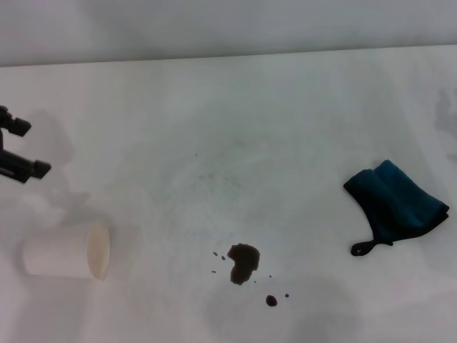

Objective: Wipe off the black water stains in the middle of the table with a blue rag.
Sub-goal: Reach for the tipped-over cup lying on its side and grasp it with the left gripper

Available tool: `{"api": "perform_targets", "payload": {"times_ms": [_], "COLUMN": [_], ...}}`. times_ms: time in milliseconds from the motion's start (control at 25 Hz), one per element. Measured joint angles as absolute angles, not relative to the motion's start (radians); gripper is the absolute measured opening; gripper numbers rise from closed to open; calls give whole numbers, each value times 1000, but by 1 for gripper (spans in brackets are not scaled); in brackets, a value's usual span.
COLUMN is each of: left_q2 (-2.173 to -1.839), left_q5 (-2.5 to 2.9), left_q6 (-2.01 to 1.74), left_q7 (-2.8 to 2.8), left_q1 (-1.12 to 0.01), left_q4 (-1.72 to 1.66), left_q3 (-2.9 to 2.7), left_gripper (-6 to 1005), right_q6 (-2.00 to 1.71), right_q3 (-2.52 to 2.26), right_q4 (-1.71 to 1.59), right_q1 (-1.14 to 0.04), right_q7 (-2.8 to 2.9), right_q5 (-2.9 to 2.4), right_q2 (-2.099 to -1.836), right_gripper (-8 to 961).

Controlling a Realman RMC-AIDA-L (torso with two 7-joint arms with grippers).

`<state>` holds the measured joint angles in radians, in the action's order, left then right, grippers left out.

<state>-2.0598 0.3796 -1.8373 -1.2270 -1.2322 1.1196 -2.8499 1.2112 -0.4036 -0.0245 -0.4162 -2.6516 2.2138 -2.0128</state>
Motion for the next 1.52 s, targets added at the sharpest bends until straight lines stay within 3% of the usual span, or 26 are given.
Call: {"api": "perform_targets", "payload": {"times_ms": [400,1520], "left_q2": [-2075,-2082], "left_q5": [553,853], "left_q6": [-1861,-1591], "left_q7": [-1202,-1221], "left_q1": [-1332,-1315], "left_q4": [1076,709], "left_q3": [-2850,-2849], "left_gripper": [859,859], "right_q6": [1219,1224], "right_q3": [-401,-400], "right_q4": [-16,-14], "right_q1": [-391,-388], "right_q7": [-2651,-2649], "right_q5": [2213,2213], "right_q2": [-2014,-2016], "right_gripper": [281,280]}}
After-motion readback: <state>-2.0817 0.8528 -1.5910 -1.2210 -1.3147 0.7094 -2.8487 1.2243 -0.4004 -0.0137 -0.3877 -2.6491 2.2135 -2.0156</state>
